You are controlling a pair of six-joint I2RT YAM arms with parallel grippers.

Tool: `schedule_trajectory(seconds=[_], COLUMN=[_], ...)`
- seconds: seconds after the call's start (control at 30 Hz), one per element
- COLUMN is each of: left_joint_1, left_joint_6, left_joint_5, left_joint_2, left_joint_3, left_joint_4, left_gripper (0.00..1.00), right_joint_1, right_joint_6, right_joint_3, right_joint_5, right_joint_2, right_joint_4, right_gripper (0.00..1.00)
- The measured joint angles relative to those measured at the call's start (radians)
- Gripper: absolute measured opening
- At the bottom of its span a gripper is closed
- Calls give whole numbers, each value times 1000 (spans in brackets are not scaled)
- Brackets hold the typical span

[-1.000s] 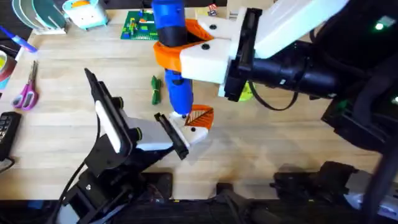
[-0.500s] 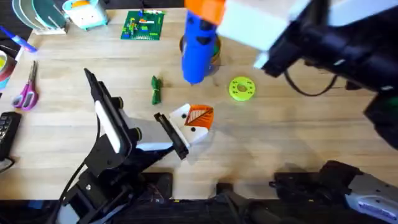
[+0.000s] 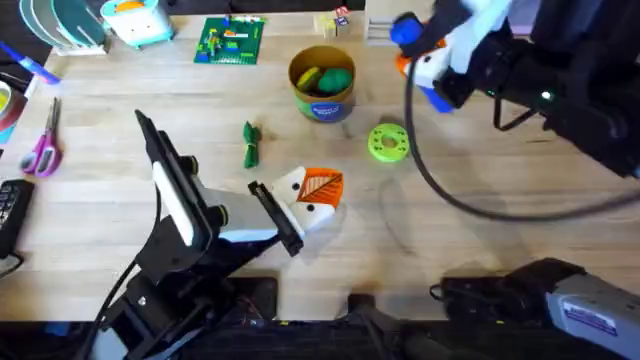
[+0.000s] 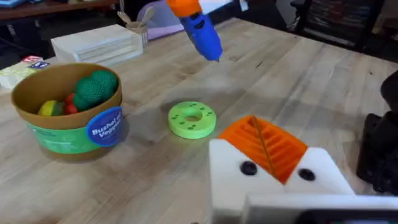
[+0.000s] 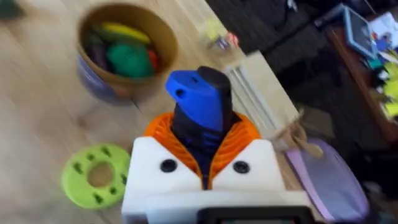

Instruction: Pick up the gripper from the table and insert it into the empty holder that is missing its gripper. Then pick up a screw, insert it into the mounting hole, and use the screwdriver to tighten it. Finally, clean up the table by picking up the vegetable and placing it into the bucket.

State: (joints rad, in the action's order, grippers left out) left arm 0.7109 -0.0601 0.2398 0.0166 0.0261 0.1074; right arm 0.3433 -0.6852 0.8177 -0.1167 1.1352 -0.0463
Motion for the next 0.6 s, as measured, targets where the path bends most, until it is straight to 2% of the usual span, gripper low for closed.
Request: schedule_trajectory(seconds=[0.17, 0.3, 0.5, 0.6], left_joint_1=[0, 0, 0, 0], left_joint_6=[0, 0, 0, 0], left_joint_5=[0, 0, 0, 0], left_joint_2=[0, 0, 0, 0], left_joint_3=[0, 0, 0, 0], left_joint_4=[0, 0, 0, 0], left_gripper=[13, 13, 13, 13], right_joint_1=[-111, -129, -129, -124], right_joint_6=[-275, -449, -573, -595], right_joint_3=[0, 0, 0, 7], right_joint_5=[161, 257, 319, 336], right_joint_2=[162, 307, 463, 487], right_joint_4=[-55, -81, -74, -63], right_gripper=[23, 23, 23, 23])
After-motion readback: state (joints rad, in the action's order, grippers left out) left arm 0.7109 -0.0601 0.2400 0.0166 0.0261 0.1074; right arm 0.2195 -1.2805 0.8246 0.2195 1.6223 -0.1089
